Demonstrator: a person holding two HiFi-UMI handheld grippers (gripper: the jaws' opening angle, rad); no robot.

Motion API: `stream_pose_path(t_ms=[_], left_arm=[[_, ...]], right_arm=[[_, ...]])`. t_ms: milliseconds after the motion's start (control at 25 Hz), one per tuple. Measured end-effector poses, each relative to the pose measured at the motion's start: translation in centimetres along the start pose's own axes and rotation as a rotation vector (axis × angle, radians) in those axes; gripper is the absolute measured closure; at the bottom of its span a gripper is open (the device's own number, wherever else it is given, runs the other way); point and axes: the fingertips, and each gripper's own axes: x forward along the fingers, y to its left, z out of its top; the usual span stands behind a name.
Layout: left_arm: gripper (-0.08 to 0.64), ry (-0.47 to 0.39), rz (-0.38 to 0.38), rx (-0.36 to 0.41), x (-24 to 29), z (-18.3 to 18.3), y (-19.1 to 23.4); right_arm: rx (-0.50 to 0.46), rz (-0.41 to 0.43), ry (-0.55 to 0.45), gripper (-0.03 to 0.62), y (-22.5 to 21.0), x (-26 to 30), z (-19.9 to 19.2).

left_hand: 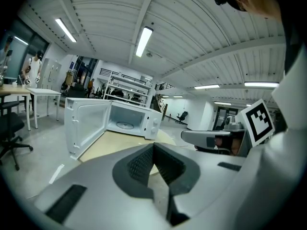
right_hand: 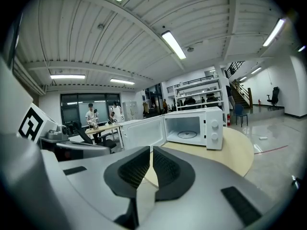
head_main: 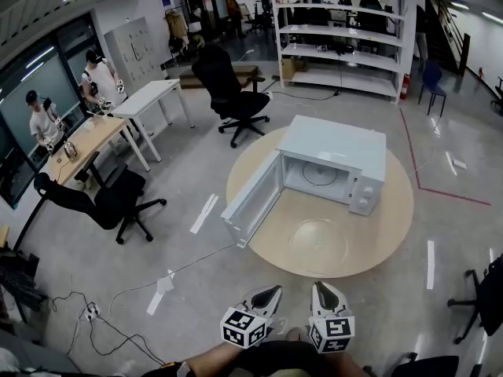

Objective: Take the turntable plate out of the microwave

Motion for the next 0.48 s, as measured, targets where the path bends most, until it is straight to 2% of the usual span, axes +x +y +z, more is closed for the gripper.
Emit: stream_pose_path(t_ms=[240,480], left_arm=[[0.514,-0.016,-0.022,-0.026,-7.0,-2.0,-0.4],[0.514,-0.078,-0.002,-0.081,-14.3,-4.1,-0.9]], right_arm=[[0.0,-0.012,0.005,0.56,4.9,-3.2,-1.3],[-0.009,0.002,-0.046,0.56,10.5,-8.1,-2.1]])
